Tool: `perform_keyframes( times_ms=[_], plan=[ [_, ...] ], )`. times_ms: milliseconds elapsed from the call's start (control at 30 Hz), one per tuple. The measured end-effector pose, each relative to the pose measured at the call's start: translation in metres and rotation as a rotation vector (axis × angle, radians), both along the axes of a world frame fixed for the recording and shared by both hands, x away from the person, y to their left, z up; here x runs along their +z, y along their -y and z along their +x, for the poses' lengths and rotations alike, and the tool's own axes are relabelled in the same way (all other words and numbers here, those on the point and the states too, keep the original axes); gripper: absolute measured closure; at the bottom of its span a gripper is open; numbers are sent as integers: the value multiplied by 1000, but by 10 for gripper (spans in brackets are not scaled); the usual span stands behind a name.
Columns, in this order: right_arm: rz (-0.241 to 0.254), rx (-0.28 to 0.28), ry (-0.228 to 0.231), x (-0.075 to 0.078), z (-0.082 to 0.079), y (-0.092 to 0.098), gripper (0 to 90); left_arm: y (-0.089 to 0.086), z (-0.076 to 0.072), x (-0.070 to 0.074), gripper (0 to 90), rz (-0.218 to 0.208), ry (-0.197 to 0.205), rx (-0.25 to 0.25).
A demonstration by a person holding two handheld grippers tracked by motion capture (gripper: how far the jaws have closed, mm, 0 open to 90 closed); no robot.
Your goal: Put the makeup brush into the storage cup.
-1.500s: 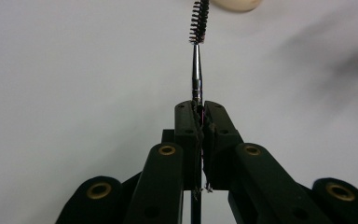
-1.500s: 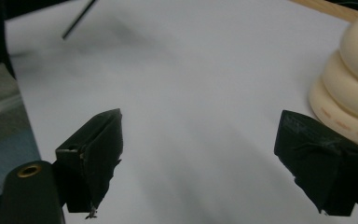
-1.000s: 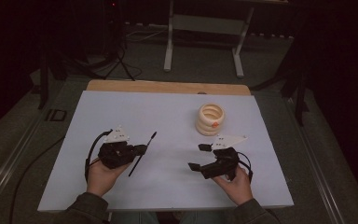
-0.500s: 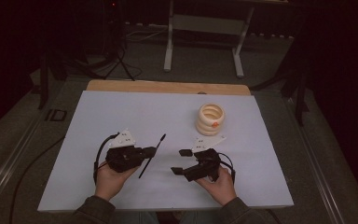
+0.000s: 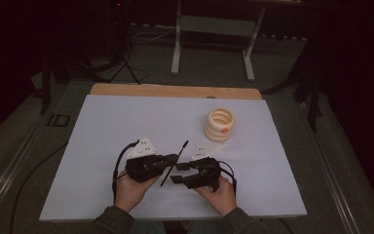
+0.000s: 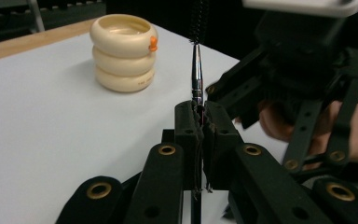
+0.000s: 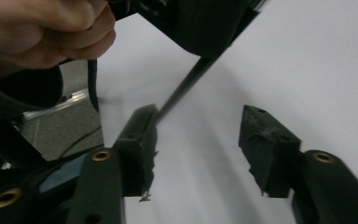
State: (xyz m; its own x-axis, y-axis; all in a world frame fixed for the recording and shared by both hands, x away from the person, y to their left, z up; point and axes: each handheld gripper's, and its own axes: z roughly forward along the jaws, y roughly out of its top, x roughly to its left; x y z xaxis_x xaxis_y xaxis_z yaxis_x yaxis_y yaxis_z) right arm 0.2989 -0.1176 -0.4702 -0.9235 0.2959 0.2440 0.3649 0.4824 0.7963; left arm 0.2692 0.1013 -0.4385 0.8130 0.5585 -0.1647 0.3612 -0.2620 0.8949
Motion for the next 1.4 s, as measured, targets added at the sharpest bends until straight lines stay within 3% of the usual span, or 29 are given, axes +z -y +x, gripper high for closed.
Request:
perform_keyframes(
  times_ms=[233,400,533,567,667,800,933,967,1133,1333,1400],
  plan=[
    [53,-6,-54,-3,2,3,624,7,-3,-1,862,-17,22,3],
    [63,-13,-66,-4,3,5,677,10,-4,-1,861,-26,33,8],
    [72,-11,-70,-4,2,5,772,10,-5,-1,861,-45,41,19],
    [74,-11,-71,-3,2,5,833,10,-5,-1,861,-46,46,20],
    [69,-20,-71,-2,2,5,851,8,-7,-1,860,-51,57,22],
    [35,-38,-64,0,2,6,853,6,-7,-2,848,-52,52,16],
    [1,-29,-43,3,0,6,853,7,-5,-4,732,-24,20,0],
    [-7,-28,-34,4,-1,6,853,8,-5,-7,732,1,10,-6],
    [-53,-8,-3,7,-4,4,853,8,-3,-9,790,10,-15,-34],
    [-73,-1,16,6,-5,5,844,10,-2,-8,854,31,-18,-72],
    [-77,0,16,5,-5,7,749,9,-2,-8,856,38,-16,-64]
  ],
)
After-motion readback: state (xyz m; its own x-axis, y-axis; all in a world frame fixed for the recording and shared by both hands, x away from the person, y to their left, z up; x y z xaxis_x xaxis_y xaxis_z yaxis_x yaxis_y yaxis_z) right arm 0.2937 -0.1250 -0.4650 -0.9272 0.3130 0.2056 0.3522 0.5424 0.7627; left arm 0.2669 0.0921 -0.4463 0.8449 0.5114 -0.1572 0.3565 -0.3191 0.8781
